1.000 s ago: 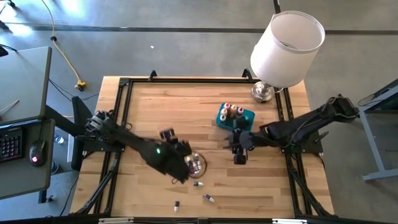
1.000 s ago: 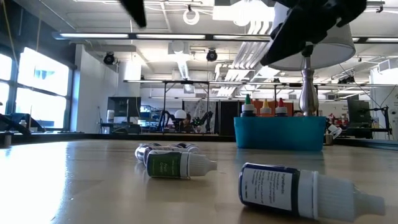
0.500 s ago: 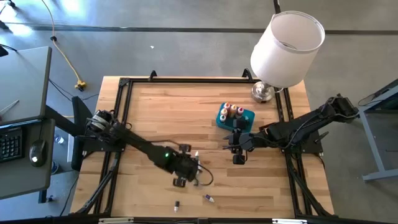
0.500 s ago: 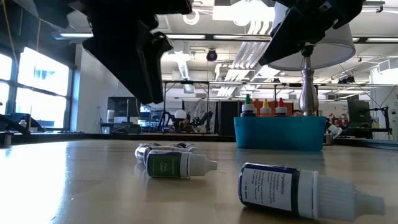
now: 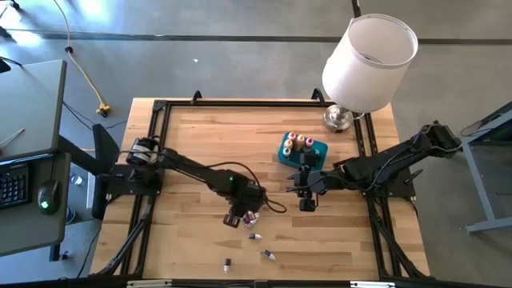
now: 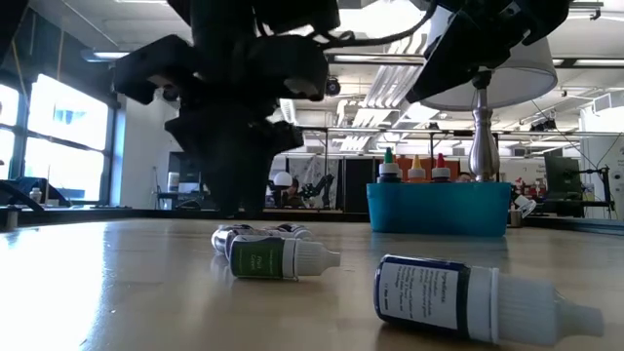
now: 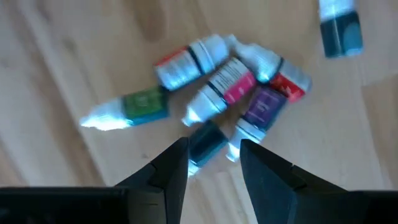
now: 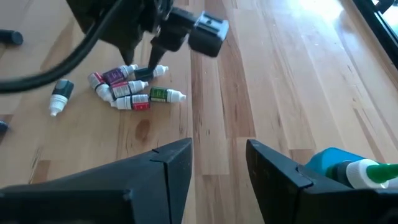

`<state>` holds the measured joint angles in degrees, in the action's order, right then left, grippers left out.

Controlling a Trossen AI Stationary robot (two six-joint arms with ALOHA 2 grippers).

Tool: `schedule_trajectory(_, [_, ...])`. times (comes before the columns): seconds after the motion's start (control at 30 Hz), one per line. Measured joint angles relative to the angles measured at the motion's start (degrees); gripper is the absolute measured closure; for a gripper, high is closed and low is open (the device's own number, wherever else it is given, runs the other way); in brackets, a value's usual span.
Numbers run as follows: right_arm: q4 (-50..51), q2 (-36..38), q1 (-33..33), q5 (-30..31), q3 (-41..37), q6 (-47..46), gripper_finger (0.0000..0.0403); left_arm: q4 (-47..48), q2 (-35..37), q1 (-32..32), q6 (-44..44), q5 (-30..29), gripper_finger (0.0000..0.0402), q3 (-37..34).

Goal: Pick & Place food coloring
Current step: Put the small blue food coloring bottle into the blue bin

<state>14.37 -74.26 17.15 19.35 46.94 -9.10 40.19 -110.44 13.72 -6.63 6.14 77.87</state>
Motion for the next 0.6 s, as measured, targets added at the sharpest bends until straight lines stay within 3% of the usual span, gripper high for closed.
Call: schedule_trajectory(0.6, [-0.08, 0.0, 0.0, 0.0, 0.0, -1.14, 0.0258, 0.21, -4.58, 0.17, -0.5, 0.48, 0.0267, 0.23])
